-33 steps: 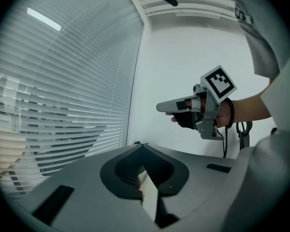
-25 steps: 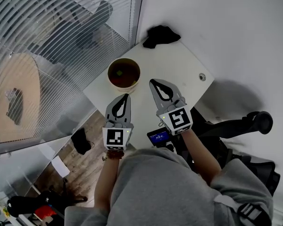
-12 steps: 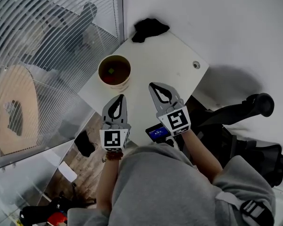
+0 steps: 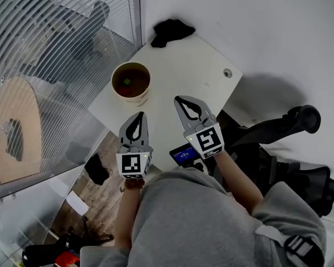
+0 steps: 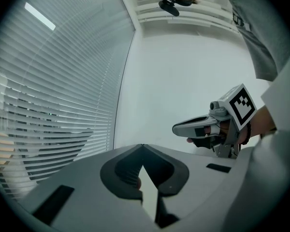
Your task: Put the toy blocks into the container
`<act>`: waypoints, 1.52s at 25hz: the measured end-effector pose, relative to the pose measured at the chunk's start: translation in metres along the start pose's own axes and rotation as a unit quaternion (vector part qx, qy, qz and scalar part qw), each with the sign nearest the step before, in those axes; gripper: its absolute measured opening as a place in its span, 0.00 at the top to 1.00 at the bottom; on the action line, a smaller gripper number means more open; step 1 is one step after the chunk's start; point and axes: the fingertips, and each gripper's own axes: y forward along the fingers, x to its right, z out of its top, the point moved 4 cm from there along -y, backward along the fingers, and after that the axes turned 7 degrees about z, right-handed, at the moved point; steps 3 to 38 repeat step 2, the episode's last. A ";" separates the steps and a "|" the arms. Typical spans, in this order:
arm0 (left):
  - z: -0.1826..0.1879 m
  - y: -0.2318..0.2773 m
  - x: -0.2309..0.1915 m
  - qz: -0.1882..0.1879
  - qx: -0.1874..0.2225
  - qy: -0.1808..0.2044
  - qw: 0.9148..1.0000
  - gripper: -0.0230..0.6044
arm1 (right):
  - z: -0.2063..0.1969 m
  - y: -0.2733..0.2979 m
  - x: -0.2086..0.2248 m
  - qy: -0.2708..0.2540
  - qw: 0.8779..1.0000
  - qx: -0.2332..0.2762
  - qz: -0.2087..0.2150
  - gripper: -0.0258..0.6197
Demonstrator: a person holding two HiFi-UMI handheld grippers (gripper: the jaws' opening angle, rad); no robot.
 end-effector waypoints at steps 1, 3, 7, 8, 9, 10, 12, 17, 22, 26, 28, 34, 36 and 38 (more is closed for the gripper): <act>-0.001 -0.001 -0.002 0.002 0.000 0.000 1.000 0.95 | 0.000 0.001 -0.002 -0.001 1.000 0.000 0.002 0.94; -0.002 -0.002 -0.003 0.003 0.000 -0.001 1.000 0.95 | 0.000 0.001 -0.003 -0.003 1.000 0.000 0.004 0.94; -0.002 -0.002 -0.003 0.003 0.000 -0.001 1.000 0.95 | 0.000 0.001 -0.003 -0.003 1.000 0.000 0.004 0.94; -0.002 -0.002 -0.003 0.003 0.000 -0.001 1.000 0.95 | 0.000 0.001 -0.003 -0.003 1.000 0.000 0.004 0.94; -0.002 -0.002 -0.003 0.003 0.000 -0.001 1.000 0.95 | 0.000 0.001 -0.003 -0.003 1.000 0.000 0.004 0.94; -0.002 -0.002 -0.003 0.003 0.000 -0.001 1.000 0.95 | 0.000 0.001 -0.003 -0.003 1.000 0.000 0.004 0.94; -0.002 -0.002 -0.003 0.003 0.000 -0.001 1.000 0.95 | 0.000 0.001 -0.003 -0.003 1.000 0.000 0.004 0.94; -0.002 -0.002 -0.003 0.003 0.000 -0.001 1.000 0.95 | 0.000 0.001 -0.003 -0.003 1.000 0.000 0.004 0.94; -0.002 -0.002 -0.003 0.003 0.000 -0.001 1.000 0.95 | 0.000 0.001 -0.003 -0.003 1.000 0.000 0.004 0.94; -0.002 -0.002 -0.003 0.003 0.000 -0.001 1.000 0.95 | 0.000 0.001 -0.003 -0.003 1.000 0.000 0.004 0.94; -0.002 -0.002 -0.003 0.003 0.000 -0.001 1.000 0.95 | 0.000 0.001 -0.003 -0.003 1.000 0.000 0.004 0.94; -0.002 -0.002 -0.003 0.003 0.000 -0.001 1.000 0.95 | 0.000 0.001 -0.003 -0.003 1.000 0.000 0.004 0.94; -0.002 -0.002 -0.003 0.003 0.000 -0.001 1.000 0.95 | 0.000 0.001 -0.003 -0.003 1.000 0.000 0.004 0.94; -0.002 -0.002 -0.003 0.003 0.000 -0.001 1.000 0.95 | 0.000 0.001 -0.003 -0.003 1.000 0.000 0.004 0.94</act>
